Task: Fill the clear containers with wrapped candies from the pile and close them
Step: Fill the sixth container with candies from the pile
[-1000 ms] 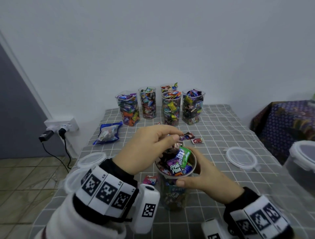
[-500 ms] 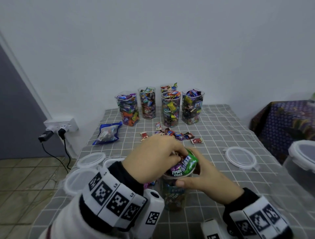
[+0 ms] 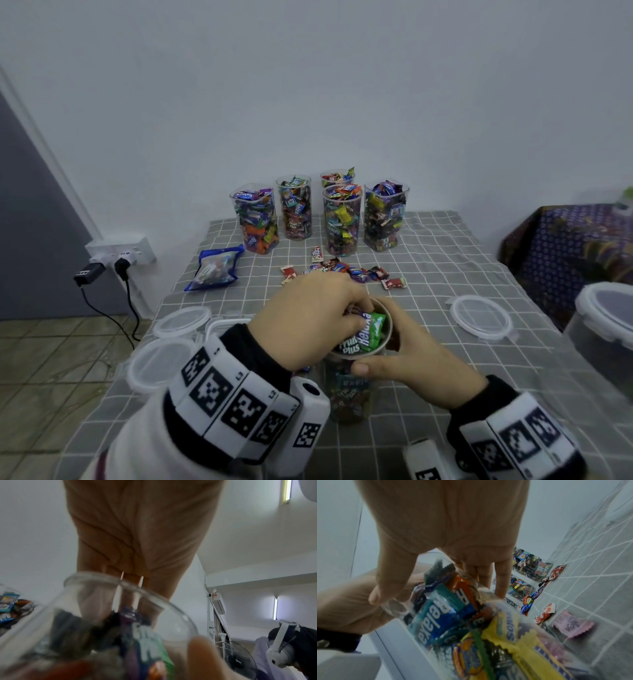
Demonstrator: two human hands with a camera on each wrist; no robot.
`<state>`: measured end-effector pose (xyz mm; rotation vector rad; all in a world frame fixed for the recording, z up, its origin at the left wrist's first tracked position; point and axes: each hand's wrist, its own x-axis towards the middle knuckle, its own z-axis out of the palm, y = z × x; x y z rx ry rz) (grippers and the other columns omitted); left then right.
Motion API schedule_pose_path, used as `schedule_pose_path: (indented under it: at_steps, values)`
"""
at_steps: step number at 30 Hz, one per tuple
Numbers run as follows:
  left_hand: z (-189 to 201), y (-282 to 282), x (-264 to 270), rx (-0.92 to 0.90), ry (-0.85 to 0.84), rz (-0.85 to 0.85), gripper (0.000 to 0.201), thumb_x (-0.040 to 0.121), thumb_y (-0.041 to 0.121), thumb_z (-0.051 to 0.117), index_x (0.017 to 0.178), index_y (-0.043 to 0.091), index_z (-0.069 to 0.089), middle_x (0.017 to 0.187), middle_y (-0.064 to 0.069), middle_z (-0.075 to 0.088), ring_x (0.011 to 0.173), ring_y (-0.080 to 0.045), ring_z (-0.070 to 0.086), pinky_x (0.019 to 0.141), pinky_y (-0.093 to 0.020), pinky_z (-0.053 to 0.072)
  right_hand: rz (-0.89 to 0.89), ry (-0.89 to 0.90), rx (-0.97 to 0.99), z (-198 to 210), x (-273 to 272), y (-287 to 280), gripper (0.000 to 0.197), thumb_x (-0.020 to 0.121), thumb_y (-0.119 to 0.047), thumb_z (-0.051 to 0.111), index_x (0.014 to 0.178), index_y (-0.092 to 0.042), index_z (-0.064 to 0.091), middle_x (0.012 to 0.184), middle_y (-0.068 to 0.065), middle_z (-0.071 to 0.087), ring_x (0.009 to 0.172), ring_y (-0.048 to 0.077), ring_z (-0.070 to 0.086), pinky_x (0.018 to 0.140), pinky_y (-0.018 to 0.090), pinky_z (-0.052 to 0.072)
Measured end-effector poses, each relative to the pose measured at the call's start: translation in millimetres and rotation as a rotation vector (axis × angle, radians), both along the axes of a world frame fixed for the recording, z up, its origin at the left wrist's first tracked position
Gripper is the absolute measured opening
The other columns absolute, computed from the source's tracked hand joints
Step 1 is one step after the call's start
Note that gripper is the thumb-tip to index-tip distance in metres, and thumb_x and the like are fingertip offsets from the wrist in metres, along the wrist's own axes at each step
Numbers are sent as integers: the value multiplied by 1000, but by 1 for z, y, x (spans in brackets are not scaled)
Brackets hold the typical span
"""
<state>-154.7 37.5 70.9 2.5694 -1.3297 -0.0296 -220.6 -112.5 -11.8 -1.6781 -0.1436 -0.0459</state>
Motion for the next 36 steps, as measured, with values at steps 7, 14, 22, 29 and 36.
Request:
schedule_pose_path:
  at_steps: [7,14,22,29,36]
  values:
    - [2,4,-5,-173,24,-24,25,91,29,56,114,29,66,118,13,59,108,-4,51,93,-29,40,6,-16,-7,0,0,0,83,57,-28,82,130,-30,42,123,-8,61,116,10,57,95,27,48]
    - [-4,8,-4,1,-25,-98,29,86,30,59,114,36,65,121,17,58,111,-2,51,94,-29,40,-7,-60,-74,2,-3,1,75,57,-32,80,123,-29,45,114,-20,61,110,2,58,86,16,46]
    - [-23,28,1,-518,141,76,31,85,44,59,116,43,60,114,25,59,107,10,50,92,-18,41,-63,-116,-238,-7,-8,-2,77,60,-81,58,124,-40,43,121,-31,54,113,-7,52,87,9,42]
    - [-51,36,-1,-568,534,148,99,48,91,51,135,57,19,137,31,38,123,20,34,105,-22,33,-309,7,-298,-36,-10,-27,85,64,-91,25,125,-36,46,133,-14,50,122,-2,44,103,22,32]
    - [-73,31,-5,-713,763,132,125,31,83,72,136,56,11,122,36,52,112,14,52,93,-12,44,-310,203,-974,-53,7,-49,55,98,-42,37,146,-15,27,154,3,26,140,14,24,114,27,17]
